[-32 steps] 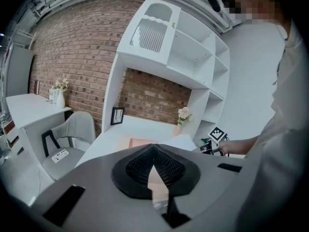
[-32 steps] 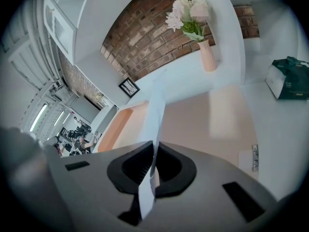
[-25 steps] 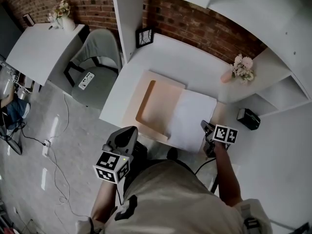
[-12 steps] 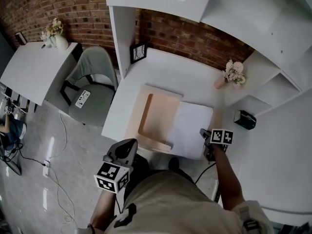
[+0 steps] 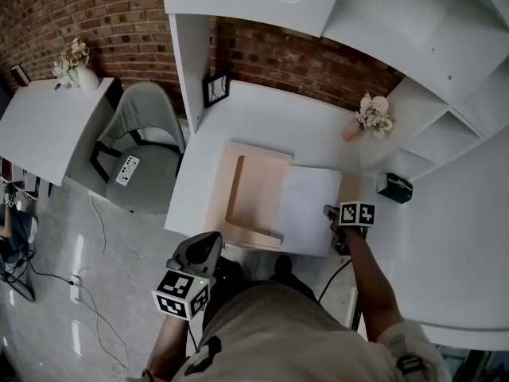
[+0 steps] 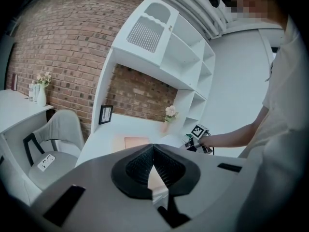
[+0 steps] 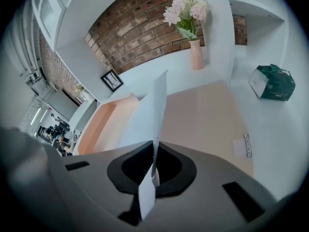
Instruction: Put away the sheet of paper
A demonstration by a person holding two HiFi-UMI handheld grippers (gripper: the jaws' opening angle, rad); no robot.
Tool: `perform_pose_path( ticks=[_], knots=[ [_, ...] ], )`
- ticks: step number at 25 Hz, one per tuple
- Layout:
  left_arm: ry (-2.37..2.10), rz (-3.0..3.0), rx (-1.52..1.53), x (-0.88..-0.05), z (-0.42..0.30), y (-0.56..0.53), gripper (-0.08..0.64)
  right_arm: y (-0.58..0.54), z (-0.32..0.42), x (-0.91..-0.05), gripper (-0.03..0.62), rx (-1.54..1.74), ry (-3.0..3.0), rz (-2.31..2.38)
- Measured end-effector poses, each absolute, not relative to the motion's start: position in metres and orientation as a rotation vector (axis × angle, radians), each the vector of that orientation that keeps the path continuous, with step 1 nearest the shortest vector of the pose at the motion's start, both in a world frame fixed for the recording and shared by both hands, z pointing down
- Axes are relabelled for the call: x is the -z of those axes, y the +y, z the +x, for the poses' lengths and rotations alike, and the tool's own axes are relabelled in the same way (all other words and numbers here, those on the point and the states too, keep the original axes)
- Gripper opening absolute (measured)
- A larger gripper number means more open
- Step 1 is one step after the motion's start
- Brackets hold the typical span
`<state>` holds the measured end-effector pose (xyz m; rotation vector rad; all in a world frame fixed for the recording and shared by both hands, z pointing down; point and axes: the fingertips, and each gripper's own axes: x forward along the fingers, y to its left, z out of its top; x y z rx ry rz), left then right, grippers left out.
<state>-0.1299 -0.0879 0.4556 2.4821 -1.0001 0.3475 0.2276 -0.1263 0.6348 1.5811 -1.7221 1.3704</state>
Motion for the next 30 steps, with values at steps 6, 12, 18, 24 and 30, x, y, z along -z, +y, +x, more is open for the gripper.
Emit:
perform_pose_path(
  ticks=[6,12,18,24,30],
  knots=[
    [-0.977,2.478,-0.341,-0.454,-0.135,-0.094,0.015,-0.131,0.217,-0.630,0.028,-1.477,-1.767,1.589],
    [-0.950,2.457,-0.369,-0.463,-0.132,-0.098,0.015,-0.133,0.211,-0.637,0.028,-1.526,-1.776,1.581],
    [-0.947,2.468,-0.364,-0.456,-0.105,-0.113,0.015,-0.130,0.211,-0.642,0.028,-1.624,-1.820,1.557],
    [-0.927,2.468,-0.412,-0.451,-0.077,-0.118,0.015,-0.129,0.211,-0.650,0.028,-1.701,-1.854,1.512],
    [-0.934,2.460,-0.447,-0.451,-0.059,-0.123,0.015,-0.138,0.205,-0.654,0.028,-1.754,-1.906,1.472]
  ],
)
